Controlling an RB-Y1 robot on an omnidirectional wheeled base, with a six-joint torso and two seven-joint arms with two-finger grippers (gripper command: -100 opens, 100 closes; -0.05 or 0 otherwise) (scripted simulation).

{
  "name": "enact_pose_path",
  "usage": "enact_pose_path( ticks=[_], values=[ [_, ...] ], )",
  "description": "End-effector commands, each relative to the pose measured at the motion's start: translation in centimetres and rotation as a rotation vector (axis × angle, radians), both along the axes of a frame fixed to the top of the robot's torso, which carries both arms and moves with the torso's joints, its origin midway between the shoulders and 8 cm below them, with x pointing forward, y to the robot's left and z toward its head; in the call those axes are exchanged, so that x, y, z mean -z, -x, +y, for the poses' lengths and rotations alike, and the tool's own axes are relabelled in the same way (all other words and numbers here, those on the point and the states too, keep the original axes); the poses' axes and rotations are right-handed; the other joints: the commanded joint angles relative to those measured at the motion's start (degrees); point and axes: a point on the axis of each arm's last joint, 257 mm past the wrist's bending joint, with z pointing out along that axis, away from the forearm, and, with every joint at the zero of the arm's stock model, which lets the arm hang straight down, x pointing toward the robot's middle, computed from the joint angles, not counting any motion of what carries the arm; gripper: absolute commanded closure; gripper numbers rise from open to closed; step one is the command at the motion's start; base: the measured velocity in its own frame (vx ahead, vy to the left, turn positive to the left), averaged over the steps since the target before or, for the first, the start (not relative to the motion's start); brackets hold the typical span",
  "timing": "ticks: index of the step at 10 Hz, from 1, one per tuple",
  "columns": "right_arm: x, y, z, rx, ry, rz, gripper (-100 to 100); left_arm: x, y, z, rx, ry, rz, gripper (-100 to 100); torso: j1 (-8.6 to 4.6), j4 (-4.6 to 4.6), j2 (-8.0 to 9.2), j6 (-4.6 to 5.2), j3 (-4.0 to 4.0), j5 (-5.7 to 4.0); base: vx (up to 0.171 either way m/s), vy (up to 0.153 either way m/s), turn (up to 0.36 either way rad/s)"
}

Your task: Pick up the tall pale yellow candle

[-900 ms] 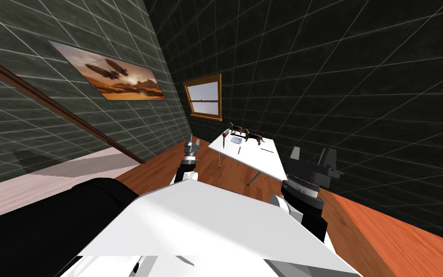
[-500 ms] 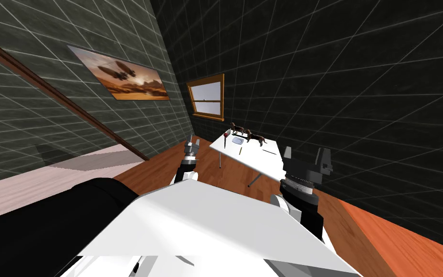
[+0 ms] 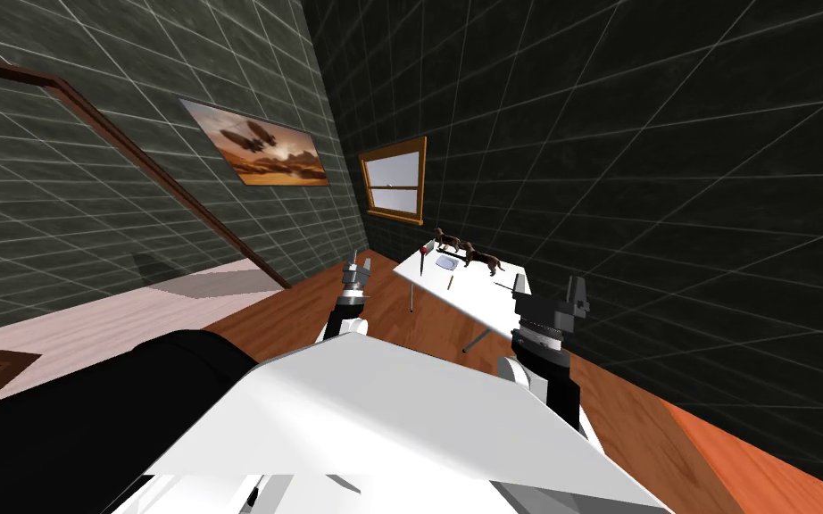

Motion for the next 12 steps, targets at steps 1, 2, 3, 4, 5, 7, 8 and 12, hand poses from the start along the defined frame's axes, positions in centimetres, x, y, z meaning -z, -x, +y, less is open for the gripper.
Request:
enact_pose_path(
  ticks=[1, 2, 3, 4, 5, 7, 8, 12],
  values=[
    [1.4, -0.9, -0.1, -0.042, -0.061, 0.016, -100, 0.0, 0.0, 0.0, 0.0, 0.0, 0.0, 0, 0.0, 0.0, 0.0, 0.0, 0.0, 0.0, 0.008, -0.065, 0.214],
    [1.9, -1.4, -0.2, -0.069, -0.101, 0.018, -100, 0.0, 0.0, 0.0, 0.0, 0.0, 0.0, 0, 0.0, 0.0, -0.02, -0.01, -0.01, 0.0, 0.008, -0.061, 0.231],
    [2.3, -1.5, -0.3, -0.068, -0.102, 0.026, -100, 0.0, 0.0, 0.0, 0.0, 0.0, 0.0, 0, 0.02, -0.01, -0.03, -0.01, -0.02, 0.0, 0.007, -0.044, 0.067],
    [3.3, -2.2, -0.4, -0.093, -0.147, 0.038, -100, 0.0, 0.0, 0.0, 0.0, 0.0, 0.0, 0, 0.08, -0.01, -0.02, 0.03, -0.01, 0.01, 0.007, -0.036, 0.109],
    [4.2, -2.8, -0.5, -0.118, -0.194, 0.048, -100, 0.0, 0.0, 0.0, 0.0, 0.0, 0.0, 0, 0.11, -0.01, -0.03, 0.01, -0.02, 0.02, 0.005, -0.05, 0.247],
    [6.1, -4.2, -0.7, -0.168, -0.293, 0.064, -100, 0.0, 0.0, 0.0, 0.0, 0.0, 0.0, 0, -0.03, -0.01, -0.06, 0.0, -0.03, 0.0, 0.005, -0.088, 0.248],
    [6.6, -4.3, -0.8, -0.165, -0.294, 0.075, -100, 0.0, 0.0, 0.0, 0.0, 0.0, 0.0, 0, -0.08, -0.01, -0.02, 0.01, -0.01, -0.02, -0.008, -0.06, 0.08],
    [10.1, -6.4, -1.0, -0.233, -0.453, 0.11, -100, 0.0, 0.0, 0.0, 0.0, 0.0, 0.0, 0, 0.07, -0.01, -0.03, 0.06, -0.02, 0.01, 0.0, -0.05, 0.177]
  ],
)
